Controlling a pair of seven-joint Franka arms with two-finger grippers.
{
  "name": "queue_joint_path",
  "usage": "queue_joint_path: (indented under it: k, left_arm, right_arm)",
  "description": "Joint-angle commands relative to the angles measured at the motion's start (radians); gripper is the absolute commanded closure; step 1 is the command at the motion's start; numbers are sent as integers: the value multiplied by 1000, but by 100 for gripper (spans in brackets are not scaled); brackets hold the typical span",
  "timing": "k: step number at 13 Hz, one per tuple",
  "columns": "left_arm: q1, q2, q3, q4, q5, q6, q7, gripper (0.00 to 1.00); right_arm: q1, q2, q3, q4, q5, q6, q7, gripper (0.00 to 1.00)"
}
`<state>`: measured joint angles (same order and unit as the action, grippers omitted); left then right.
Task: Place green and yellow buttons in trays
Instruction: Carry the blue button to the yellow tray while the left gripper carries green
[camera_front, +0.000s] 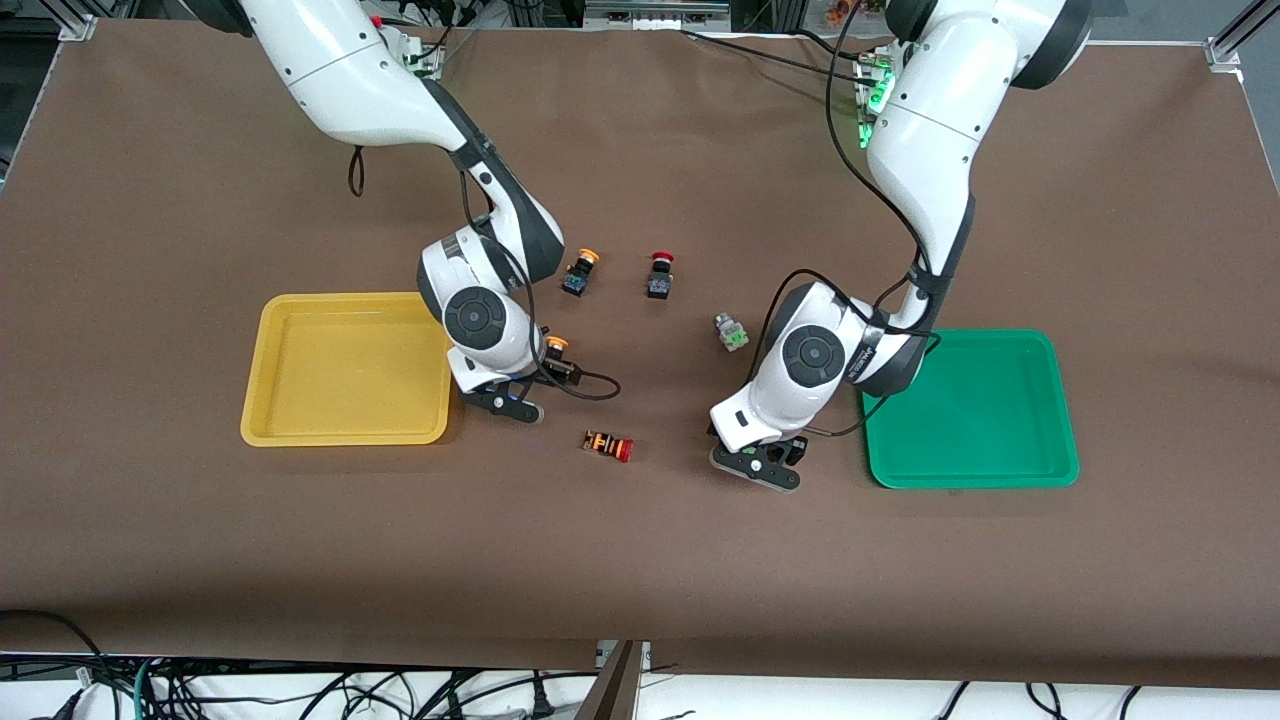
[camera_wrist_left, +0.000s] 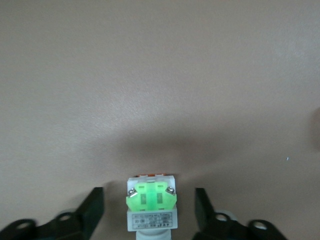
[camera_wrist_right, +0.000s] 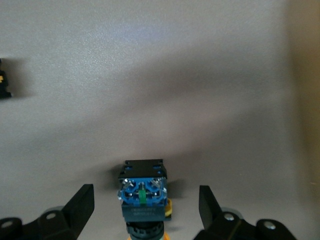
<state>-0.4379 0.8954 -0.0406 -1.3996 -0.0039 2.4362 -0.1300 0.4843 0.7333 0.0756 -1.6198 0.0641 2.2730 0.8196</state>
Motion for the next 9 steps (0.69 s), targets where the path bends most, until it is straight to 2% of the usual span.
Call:
queue_joint_path:
  k: [1, 2, 4, 7, 8, 9]
  left_arm:
    - [-5, 7, 7, 25, 15, -3, 6, 98]
    - [-1, -7, 8, 25, 13, -19, 3, 100]
    - [8, -88, 13, 30, 13, -179, 3, 100]
    - [69, -222, 36, 31, 15, -435, 30, 100]
    - [108, -254, 36, 30, 15, -515, 62, 100]
    - [154, -275, 36, 28, 15, -589, 96, 100]
  right_arm:
    - [13, 14, -10, 15, 14, 8, 12, 84]
    - [11, 11, -10, 17, 14, 5, 6, 100]
    - [0, -8, -17, 26, 10, -32, -32, 100]
    - [-85, -87, -30, 23, 7, -206, -273, 100]
    - [-107, -100, -63, 21, 2, -284, -366, 100]
    - [-112, -118, -123, 14, 2, -328, -470, 100]
